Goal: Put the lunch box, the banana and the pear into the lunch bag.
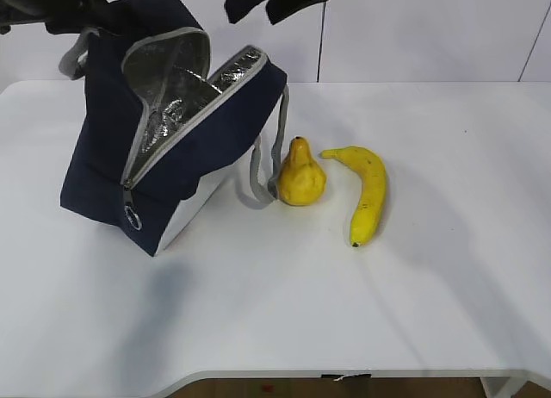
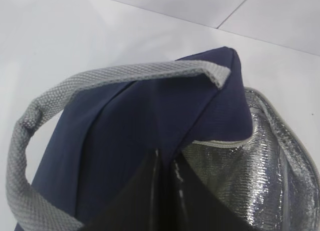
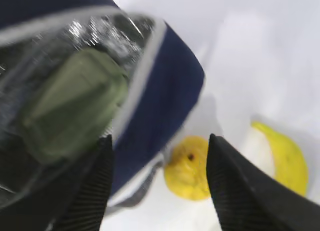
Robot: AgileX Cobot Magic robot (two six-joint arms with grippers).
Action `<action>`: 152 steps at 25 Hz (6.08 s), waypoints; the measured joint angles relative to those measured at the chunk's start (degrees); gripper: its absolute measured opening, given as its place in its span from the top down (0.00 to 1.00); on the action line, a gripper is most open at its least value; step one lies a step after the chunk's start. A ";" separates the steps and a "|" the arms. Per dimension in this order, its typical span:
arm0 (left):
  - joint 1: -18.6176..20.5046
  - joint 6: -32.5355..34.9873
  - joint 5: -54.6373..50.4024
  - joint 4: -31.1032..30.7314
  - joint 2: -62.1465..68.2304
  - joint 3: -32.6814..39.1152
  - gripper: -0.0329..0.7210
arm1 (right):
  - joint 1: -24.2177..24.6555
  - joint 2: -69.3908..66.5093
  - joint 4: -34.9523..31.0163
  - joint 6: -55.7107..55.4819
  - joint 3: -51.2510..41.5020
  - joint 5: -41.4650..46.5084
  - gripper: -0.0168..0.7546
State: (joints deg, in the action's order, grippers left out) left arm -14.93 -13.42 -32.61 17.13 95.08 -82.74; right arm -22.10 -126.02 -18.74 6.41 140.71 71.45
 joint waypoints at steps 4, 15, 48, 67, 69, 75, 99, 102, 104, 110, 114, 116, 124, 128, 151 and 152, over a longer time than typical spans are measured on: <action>0.00 0.00 0.00 -1.37 0.00 0.00 0.96 | 0.11 0.25 6.21 -3.66 -0.37 0.22 0.36; 0.00 0.00 -0.74 -5.96 0.00 0.00 0.96 | 0.45 6.15 18.29 -7.10 -19.58 0.22 0.36; 0.00 0.00 -1.27 -6.67 0.00 0.00 0.96 | 8.08 -4.54 20.31 -14.26 -28.59 -2.85 0.36; 0.00 0.00 -1.27 -6.67 0.00 0.00 0.96 | 8.08 -6.66 19.92 -15.90 -28.12 -4.79 0.59; 0.00 0.00 -1.27 -6.67 0.00 0.00 0.96 | 8.08 -6.66 19.92 -15.90 -28.12 -4.79 0.59; 0.00 0.00 -1.27 -6.67 0.00 0.00 0.96 | 8.08 -7.30 19.92 -14.64 -23.53 -1.54 0.59; 0.00 0.00 -0.10 -4.71 0.00 0.00 0.96 | 4.21 0.12 -5.68 -8.96 0.09 0.66 0.59; 0.00 0.00 0.05 -4.33 0.00 0.00 0.96 | 1.34 -0.59 -6.33 -8.71 0.09 0.66 0.59; 0.00 0.00 0.03 -4.01 0.00 0.00 0.96 | 0.02 -1.54 -6.64 -8.71 0.09 0.66 0.59; 0.00 0.00 0.03 -2.59 0.00 0.00 0.96 | -1.61 -5.16 -10.26 -10.03 0.09 -4.18 0.59; 0.05 0.00 0.03 -2.59 0.00 0.00 0.96 | -1.61 -6.24 -11.73 -10.86 0.09 -5.90 0.59; 0.05 0.00 0.03 -2.38 0.00 0.00 0.96 | -1.61 -6.24 -11.83 -11.10 0.09 -5.53 0.59; 0.05 0.00 0.03 -2.14 0.00 0.00 0.96 | -1.69 -6.24 -7.97 -11.32 0.35 -0.88 0.57; 0.05 0.00 0.03 -2.02 0.00 0.00 0.96 | -1.69 -6.24 -7.35 -11.42 0.35 -0.44 0.57; 0.05 0.00 0.03 -1.39 0.00 0.00 0.96 | -1.69 -12.18 -18.90 -13.27 0.35 -6.07 0.45; 0.05 0.00 0.03 -1.39 0.00 0.00 0.96 | -1.69 -12.29 -18.99 -13.27 0.35 -6.62 0.43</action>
State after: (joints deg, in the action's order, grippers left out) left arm -14.88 -13.42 -32.58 15.75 95.08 -82.74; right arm -23.79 -138.31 -37.73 -6.87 141.07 64.83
